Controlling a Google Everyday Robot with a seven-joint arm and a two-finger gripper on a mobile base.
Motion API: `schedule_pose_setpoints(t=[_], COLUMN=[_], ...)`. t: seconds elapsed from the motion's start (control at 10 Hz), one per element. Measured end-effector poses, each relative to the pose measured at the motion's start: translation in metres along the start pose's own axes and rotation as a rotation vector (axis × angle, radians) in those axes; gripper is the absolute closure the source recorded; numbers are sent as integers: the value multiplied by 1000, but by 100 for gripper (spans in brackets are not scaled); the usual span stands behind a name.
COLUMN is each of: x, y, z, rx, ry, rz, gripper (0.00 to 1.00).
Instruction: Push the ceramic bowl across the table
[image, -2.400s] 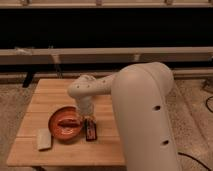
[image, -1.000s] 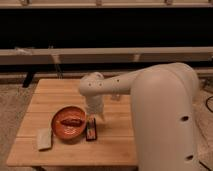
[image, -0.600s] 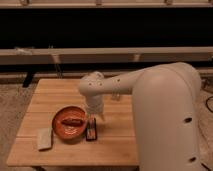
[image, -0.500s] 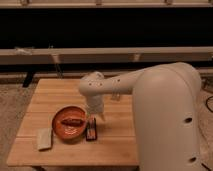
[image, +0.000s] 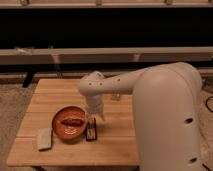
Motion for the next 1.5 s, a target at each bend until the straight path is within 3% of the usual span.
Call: schedule_pose_setpoints(t=[0.6,1.0,1.3,1.5], x=[-14,-22,-17,-15], y=[28,35,47,52], z=[-3,7,-1,-7], rx=[34,52,64,78], ry=[-24,-4,-22,-33], rz=[-103,-129,-165,-184], gripper=[35,36,62,85])
